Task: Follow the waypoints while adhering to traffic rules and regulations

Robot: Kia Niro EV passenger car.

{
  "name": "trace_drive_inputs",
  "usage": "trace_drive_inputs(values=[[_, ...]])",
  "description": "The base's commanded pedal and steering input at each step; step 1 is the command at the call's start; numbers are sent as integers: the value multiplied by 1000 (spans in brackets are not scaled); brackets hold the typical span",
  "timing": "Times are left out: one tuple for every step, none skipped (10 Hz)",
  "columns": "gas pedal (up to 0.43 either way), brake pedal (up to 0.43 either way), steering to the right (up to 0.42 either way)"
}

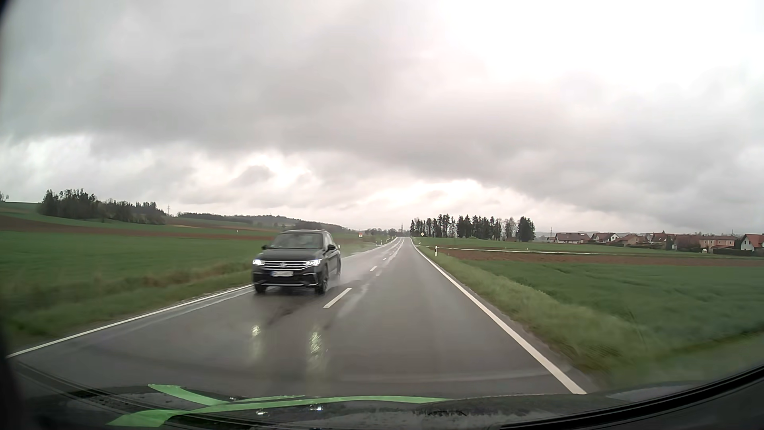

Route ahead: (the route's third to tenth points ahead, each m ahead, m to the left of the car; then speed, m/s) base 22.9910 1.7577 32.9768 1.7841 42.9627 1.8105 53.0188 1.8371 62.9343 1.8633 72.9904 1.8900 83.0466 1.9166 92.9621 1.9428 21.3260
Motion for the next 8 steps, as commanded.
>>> trace_drive_inputs(values=[[150,0,1],[157,0,1],[157,0,1],[177,0,1],[177,0,1],[177,0,1],[177,0,1],[169,0,0]])
